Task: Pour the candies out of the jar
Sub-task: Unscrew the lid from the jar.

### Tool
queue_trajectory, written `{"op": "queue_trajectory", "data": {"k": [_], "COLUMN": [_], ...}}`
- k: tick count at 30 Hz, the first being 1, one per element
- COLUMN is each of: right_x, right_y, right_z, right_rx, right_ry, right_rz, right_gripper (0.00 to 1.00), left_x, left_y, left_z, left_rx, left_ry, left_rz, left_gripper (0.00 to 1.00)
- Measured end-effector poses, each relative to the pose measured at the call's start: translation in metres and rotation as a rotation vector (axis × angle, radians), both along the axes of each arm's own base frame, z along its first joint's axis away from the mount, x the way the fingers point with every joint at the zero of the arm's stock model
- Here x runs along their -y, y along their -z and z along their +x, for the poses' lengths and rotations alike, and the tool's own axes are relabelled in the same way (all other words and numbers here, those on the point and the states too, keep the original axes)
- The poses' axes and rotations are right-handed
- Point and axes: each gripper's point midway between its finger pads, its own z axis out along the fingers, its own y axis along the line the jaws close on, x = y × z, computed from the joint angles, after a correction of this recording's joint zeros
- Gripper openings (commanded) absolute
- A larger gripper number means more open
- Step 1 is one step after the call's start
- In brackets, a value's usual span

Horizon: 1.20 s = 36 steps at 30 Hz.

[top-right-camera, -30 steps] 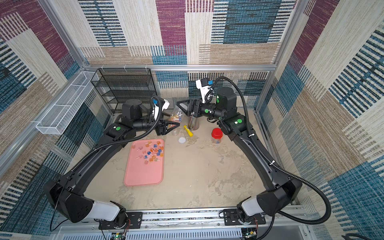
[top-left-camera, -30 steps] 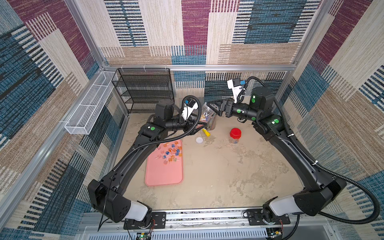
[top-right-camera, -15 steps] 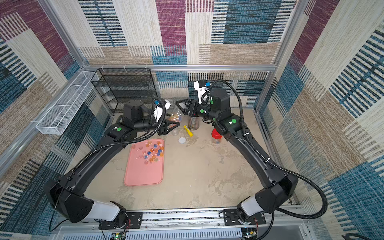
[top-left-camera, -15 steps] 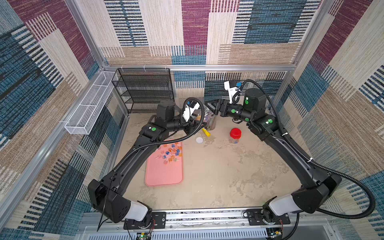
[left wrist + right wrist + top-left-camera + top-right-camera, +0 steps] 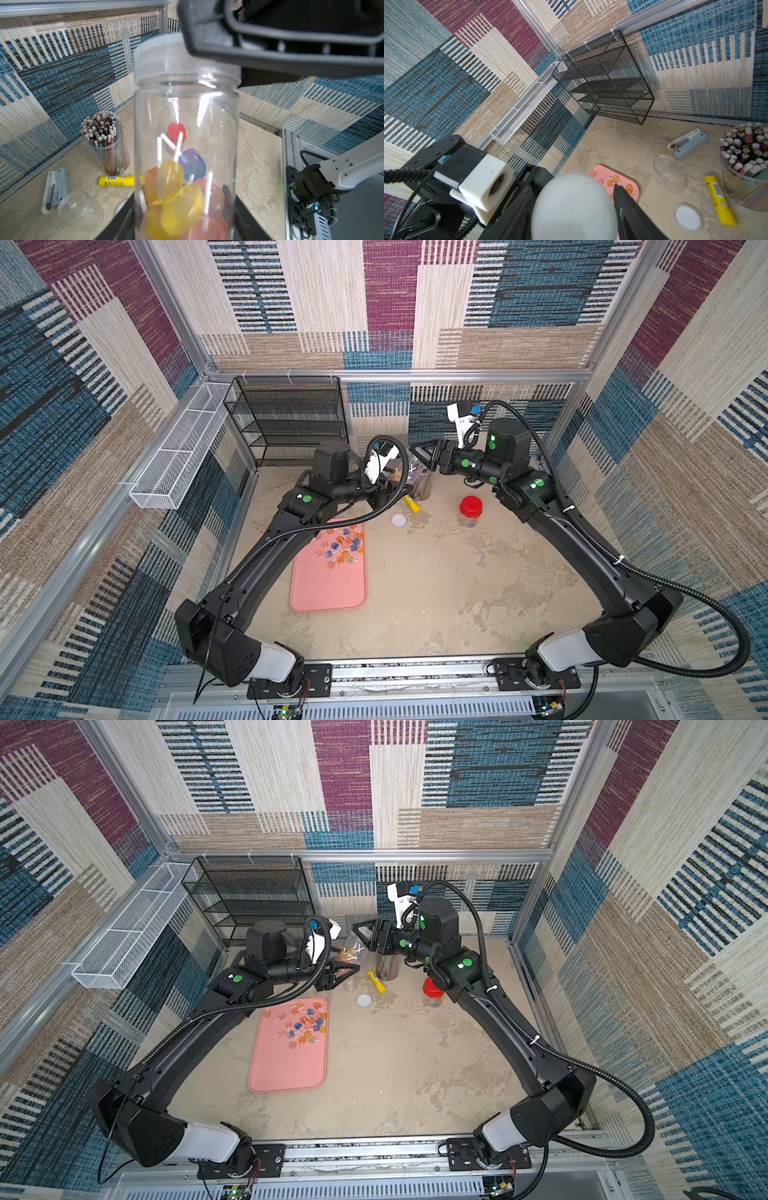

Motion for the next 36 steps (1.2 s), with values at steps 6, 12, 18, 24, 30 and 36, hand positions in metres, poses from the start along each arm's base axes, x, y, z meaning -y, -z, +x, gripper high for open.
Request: {"op": "queue_trajectory", "data": {"k": [6,12,18,24,30,36], "right_x": [0.0,0.001,0.004,0.009,0.012,0.012], "right_y": [0.0,-0.002,-0.006,-0.006,-0.007,-0.025], "right_z": [0.0,-0.001,-0.003,-0.005,-0.015,-0.032], "right_rx": [0.0,0.006,0.019,0.031,0.076,0.202], "right_ry": [0.0,0.001,-0.028,-0.064,-0.128,-0.235], "right_rz": [0.0,-0.009,-0.025,-0.033,-0.029,-0.007], "right_gripper": [0.57,0.55,0.55,0.54,0.51,0.49], "left_x": [0.0,0.0,0.001,0.002,0.004,0.01], "left_y": [0.0,0.001,-0.002,-0.003,-0.005,-0.023], "left_z": [0.0,-0.001,-0.006,-0.006,-0.014,-0.031], "left_rx": [0.0,0.0,0.008,0.015,0.004,-0.037], "left_ry": [0.0,0.006,0.023,0.029,0.083,0.225], "left_rz": [0.0,-0.001,-0.011,-0.017,-0.037,-0.112], "left_gripper": [0.0,0.0,0.0,0.0,0.0,0.0]}}
